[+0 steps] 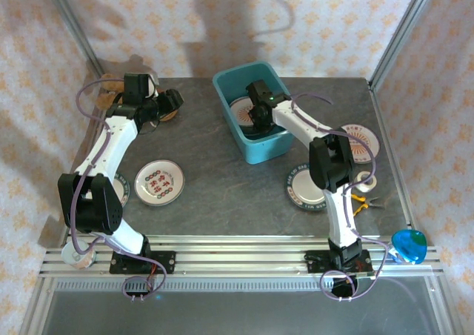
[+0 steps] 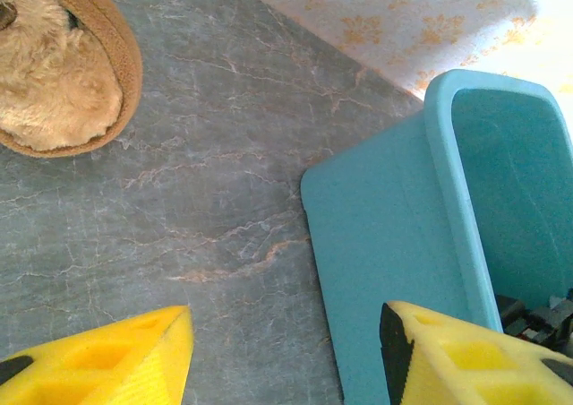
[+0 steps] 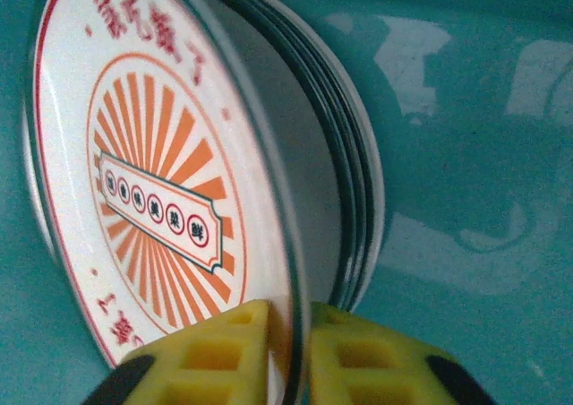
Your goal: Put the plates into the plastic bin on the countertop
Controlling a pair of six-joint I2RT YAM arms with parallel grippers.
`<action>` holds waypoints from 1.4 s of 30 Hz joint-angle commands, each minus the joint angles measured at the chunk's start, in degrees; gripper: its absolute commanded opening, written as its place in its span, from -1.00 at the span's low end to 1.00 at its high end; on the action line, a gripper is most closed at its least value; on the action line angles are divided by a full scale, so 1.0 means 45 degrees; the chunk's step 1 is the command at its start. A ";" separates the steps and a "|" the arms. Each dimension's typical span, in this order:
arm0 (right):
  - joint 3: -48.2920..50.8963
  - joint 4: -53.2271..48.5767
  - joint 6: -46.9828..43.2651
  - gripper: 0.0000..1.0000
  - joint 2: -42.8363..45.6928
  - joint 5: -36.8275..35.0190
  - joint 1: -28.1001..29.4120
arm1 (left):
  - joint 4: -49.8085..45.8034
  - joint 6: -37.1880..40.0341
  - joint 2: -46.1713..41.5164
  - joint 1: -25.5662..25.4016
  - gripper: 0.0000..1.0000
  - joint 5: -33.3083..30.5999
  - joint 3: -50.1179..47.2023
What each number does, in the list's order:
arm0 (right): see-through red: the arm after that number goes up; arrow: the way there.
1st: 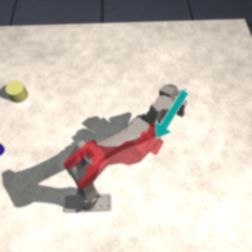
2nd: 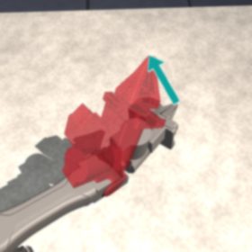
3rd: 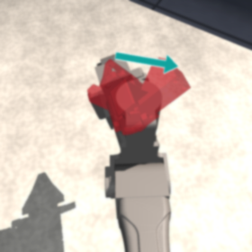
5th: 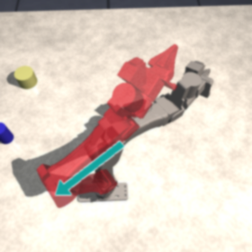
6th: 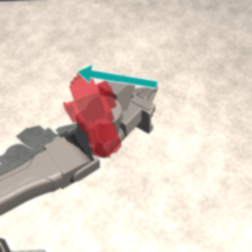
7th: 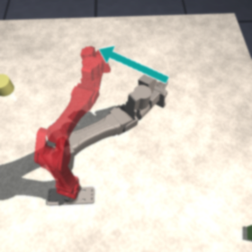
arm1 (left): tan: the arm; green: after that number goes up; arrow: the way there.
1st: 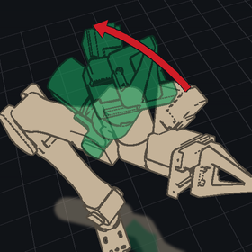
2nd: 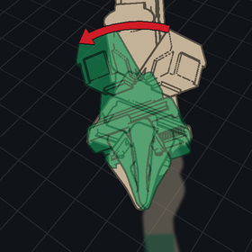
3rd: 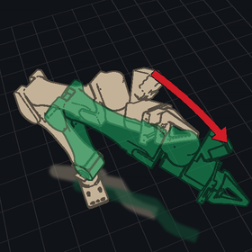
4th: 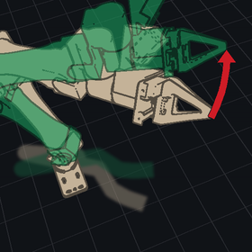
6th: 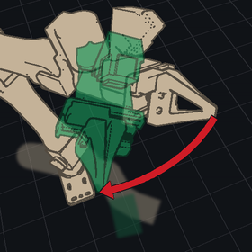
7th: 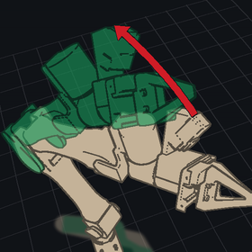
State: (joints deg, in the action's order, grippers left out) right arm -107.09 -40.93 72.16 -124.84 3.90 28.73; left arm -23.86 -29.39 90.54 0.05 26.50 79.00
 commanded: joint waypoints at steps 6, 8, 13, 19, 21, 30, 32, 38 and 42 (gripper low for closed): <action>0.0636 0.0544 0.0134 -0.40 -0.0303 0.0148 0.0226 | -0.0344 0.0184 -0.0509 0.0066 0.16 -0.0381 -0.0460; 0.0674 0.0691 0.0008 -0.33 -0.0269 0.0098 0.0197 | -0.0363 0.0144 -0.0597 0.0078 0.16 -0.0437 -0.0577; 0.0730 0.0609 -0.0450 -0.08 0.0327 -0.0428 0.0119 | -0.0545 -0.0057 -0.0815 0.0069 0.16 -0.0624 -0.0850; 0.1055 0.0316 -0.1412 0.23 0.1566 -0.1066 0.0100 | -0.1867 -0.0900 -0.0980 0.0050 0.16 -0.1382 -0.1088; 0.1254 0.0286 -0.1922 0.26 0.2028 -0.1319 0.0100 | -0.2773 -0.1399 -0.1021 0.0027 0.17 -0.1977 -0.1144; 0.3329 0.1957 -0.4409 0.36 0.4372 -0.2246 0.0114 | -0.5306 -0.3585 -0.2113 -0.0207 0.22 -0.4650 -0.2998; 0.3802 0.2681 -0.5020 0.36 0.4843 -0.2161 0.0119 | -0.5104 -0.4364 -0.2711 -0.0245 0.23 -0.4772 -0.4060; 0.4649 0.3768 -0.6500 0.35 0.5875 -0.1634 0.0138 | -0.4899 -0.6232 -0.5549 -0.0486 0.26 -0.5404 -0.7067; 0.5519 0.4439 -0.6817 0.35 0.6568 -0.1356 0.0192 | -0.5114 -0.7259 -0.7406 -0.0496 0.28 -0.5806 -0.8346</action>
State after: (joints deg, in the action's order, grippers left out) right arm -84.03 -24.23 44.93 -98.63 -2.11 29.47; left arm -44.88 -56.03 61.39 -1.89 4.89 43.83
